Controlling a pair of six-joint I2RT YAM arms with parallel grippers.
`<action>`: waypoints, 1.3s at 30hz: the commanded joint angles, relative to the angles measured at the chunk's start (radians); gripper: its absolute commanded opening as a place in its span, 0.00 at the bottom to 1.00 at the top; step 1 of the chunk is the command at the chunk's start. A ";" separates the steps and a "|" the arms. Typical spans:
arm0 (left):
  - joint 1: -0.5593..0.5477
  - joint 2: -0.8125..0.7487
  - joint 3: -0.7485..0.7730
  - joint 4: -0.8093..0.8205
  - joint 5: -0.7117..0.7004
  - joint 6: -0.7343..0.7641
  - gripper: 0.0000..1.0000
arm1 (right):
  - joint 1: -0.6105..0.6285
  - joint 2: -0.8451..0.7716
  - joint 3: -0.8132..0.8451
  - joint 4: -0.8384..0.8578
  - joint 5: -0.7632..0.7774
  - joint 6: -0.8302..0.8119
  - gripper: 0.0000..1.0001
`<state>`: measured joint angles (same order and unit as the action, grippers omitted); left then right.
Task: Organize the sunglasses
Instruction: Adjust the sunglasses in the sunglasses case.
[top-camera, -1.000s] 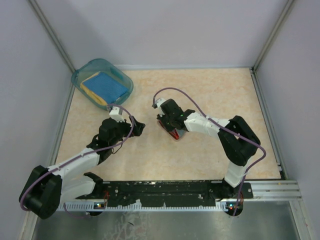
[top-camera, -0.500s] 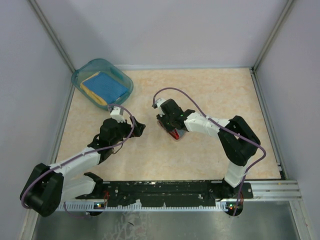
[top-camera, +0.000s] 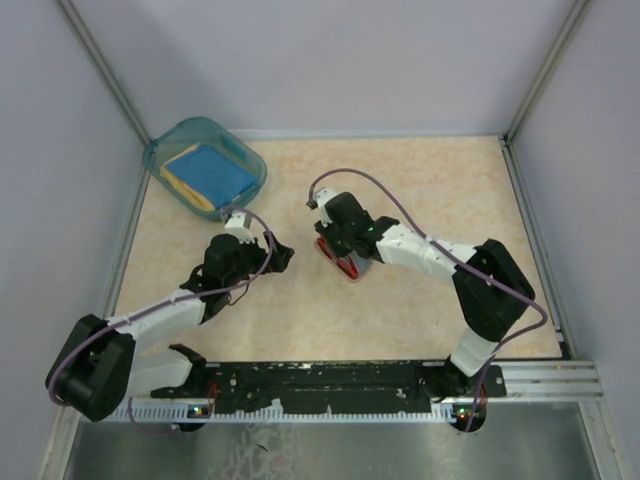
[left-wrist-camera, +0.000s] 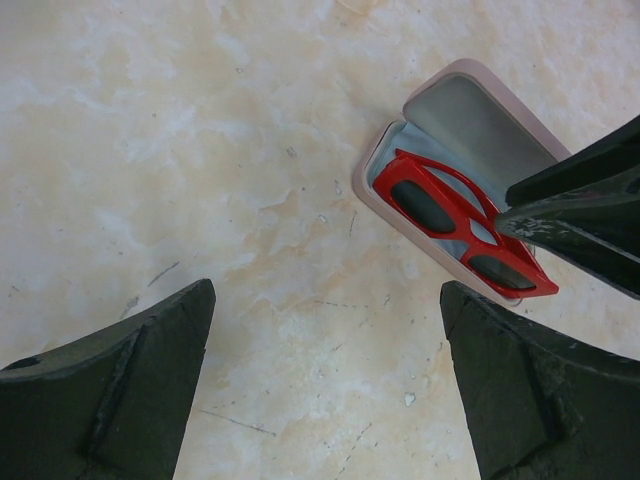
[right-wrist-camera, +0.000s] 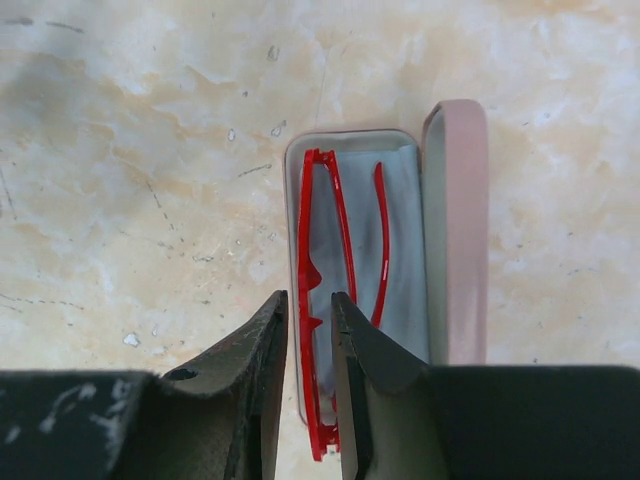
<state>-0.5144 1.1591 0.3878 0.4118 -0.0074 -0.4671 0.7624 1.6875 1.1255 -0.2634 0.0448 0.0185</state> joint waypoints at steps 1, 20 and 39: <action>0.005 0.046 0.048 0.057 0.024 0.012 1.00 | -0.003 -0.112 -0.002 0.027 0.051 0.006 0.24; -0.036 0.245 0.210 -0.017 0.041 0.085 0.99 | 0.042 -0.180 -0.142 0.142 0.274 0.113 0.16; -0.143 0.333 0.253 -0.057 -0.076 0.111 0.98 | 0.055 -0.080 -0.133 0.173 0.352 0.148 0.11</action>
<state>-0.6502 1.4826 0.6205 0.3550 -0.0547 -0.3653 0.8097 1.5871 0.9756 -0.1383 0.3489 0.1394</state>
